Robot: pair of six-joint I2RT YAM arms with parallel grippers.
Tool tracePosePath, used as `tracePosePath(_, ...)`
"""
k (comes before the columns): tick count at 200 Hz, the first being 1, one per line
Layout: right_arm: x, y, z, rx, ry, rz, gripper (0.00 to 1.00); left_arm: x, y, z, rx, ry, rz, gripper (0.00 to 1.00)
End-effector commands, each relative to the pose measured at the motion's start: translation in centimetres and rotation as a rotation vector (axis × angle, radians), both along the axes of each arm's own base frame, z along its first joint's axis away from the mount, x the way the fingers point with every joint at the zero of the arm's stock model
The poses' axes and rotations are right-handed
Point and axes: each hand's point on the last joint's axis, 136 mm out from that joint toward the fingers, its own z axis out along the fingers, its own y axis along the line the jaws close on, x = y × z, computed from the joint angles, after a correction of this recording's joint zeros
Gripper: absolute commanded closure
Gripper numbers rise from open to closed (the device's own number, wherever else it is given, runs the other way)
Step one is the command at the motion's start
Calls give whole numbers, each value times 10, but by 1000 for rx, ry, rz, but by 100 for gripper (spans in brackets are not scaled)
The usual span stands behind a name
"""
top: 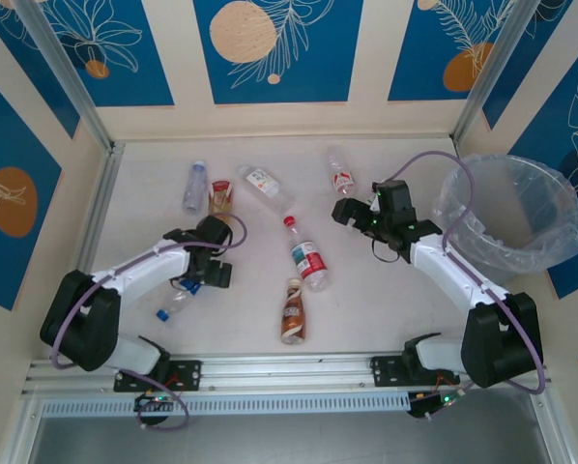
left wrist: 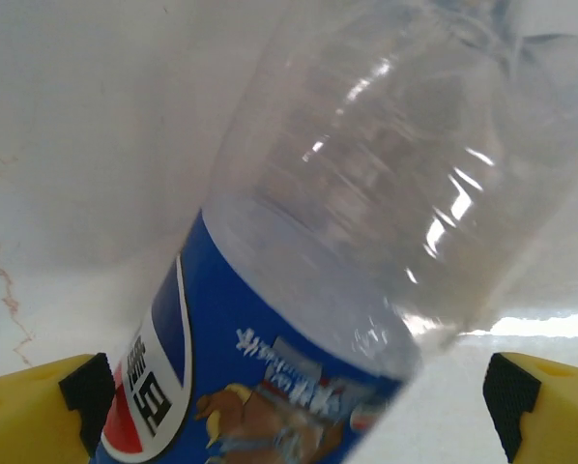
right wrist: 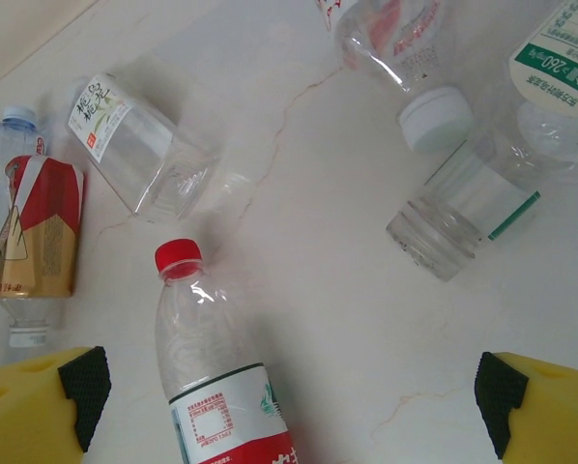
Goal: Put the plastic bottles in the bin
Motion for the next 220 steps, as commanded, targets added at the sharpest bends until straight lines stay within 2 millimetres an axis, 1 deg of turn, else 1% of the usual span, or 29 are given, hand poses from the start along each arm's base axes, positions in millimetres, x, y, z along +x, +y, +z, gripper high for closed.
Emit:
tracePosePath(1, 1, 4, 3, -18, -7, 11, 1, 0, -1, -3, 1, -19, -8, 1)
tracePosePath(31, -2, 7, 1, -23, -8, 15, 1, 0, -10, -9, -41, -7, -28, 1)
tracePosePath(59, -6, 4, 3, -49, -9, 10, 1, -4, -13, -20, -39, 52, -30, 2)
tracePosePath(82, -8, 0, 7, -61, -26, -1, 1, -6, -17, -23, -64, 65, -38, 8)
tracePosePath(122, -15, -4, 7, -63, -25, -18, 1, -7, -28, -22, -127, 62, -61, 20)
tracePosePath(156, -17, -8, 6, -72, -28, -38, 1, -9, -27, -23, -117, 71, -52, 28)
tracePosePath(173, -17, -9, 7, -78, -30, -45, 1, -9, -29, -22, -127, 62, -51, 36)
tracePosePath(220, -17, -12, 8, -76, -30, -63, 1, -12, -32, -17, -127, 6, -87, 46)
